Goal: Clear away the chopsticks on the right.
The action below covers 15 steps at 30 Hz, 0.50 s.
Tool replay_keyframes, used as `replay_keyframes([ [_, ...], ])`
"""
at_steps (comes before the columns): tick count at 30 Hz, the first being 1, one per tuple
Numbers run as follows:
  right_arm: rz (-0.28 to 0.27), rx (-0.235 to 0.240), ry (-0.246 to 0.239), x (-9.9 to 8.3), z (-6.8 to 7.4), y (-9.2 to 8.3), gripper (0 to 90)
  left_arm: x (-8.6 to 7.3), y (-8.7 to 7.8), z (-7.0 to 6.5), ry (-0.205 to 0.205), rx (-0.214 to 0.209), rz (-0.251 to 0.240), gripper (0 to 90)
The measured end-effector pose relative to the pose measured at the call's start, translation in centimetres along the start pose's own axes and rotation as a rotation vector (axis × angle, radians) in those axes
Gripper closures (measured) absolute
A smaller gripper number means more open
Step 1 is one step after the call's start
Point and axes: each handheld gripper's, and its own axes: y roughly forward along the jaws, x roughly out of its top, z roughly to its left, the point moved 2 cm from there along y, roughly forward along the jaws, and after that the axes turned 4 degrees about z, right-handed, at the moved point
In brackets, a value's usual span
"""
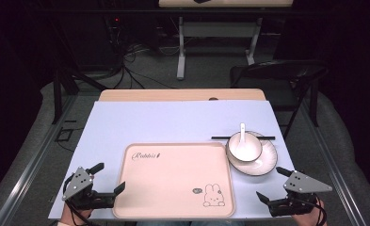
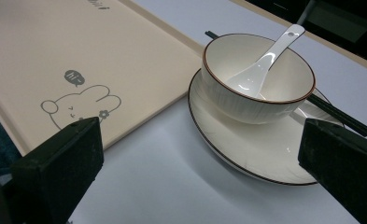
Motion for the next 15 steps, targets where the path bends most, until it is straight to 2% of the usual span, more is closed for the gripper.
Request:
replay_keyframes([
  [6, 0.019, -0.01, 0.001, -0.15, 0.1, 0.0, 0.0, 0.04, 0.04, -0.19, 0.002, -0.002, 0.002, 0.1],
  [7, 0.02, -0.01, -0.015, -0.07, 0.16, 0.02, 0.0, -0.03, -0.04, -0.12, 0.005, -0.003, 0.003, 0.1],
  [9, 0.023, -0.014, -0.015, 0.08, 0.07, 0.15, 0.0, -0.04, -0.08, -0.05, -0.006, -0.005, -0.001, 0.1],
  [15, 0.054, -0.013, -0.035, 0.13, -0.3, 0.22, 0.0, 0.01, -0.02, -0.16, 0.002, -0.003, 0.005, 0.1],
])
